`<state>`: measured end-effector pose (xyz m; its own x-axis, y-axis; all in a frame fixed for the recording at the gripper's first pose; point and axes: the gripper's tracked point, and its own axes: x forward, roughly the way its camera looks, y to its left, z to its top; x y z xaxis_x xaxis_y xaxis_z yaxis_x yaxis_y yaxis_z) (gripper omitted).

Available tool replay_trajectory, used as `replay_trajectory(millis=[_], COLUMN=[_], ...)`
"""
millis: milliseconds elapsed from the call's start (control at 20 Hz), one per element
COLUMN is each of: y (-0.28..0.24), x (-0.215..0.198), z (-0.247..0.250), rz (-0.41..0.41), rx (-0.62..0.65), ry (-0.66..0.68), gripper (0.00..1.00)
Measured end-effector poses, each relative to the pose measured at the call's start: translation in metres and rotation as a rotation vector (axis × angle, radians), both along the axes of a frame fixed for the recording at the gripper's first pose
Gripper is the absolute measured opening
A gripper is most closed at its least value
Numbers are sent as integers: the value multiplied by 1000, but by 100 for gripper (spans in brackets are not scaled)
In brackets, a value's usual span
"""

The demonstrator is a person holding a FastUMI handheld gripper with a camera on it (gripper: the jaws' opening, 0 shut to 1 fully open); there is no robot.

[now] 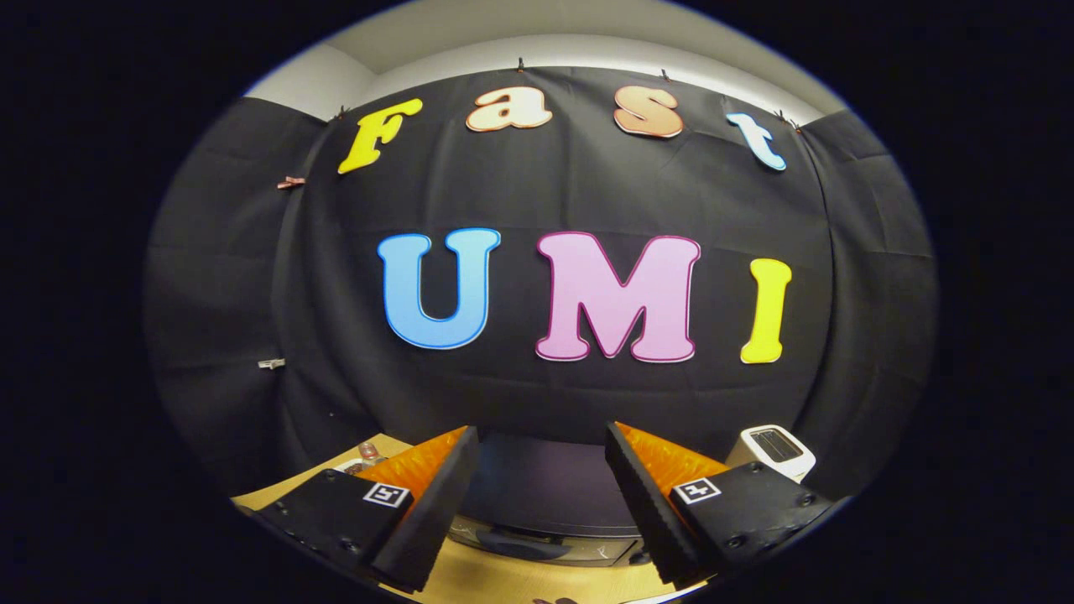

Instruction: Open the toaster oven, put the food inside, and close the toaster oven door.

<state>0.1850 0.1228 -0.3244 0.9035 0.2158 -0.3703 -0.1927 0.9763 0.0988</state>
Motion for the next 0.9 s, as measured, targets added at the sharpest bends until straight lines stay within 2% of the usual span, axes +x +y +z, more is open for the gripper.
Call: replay_trajectory(millis=[350, 550, 800, 900], y=[9, 5, 10, 6], x=[-15, -22, -39, -40], z=[-84, -121, -170, -178], rz=[-14, -42, -47, -74], rx=[-22, -98, -93, -86], ry=[123, 143, 244, 256], gripper=[98, 98, 98, 98])
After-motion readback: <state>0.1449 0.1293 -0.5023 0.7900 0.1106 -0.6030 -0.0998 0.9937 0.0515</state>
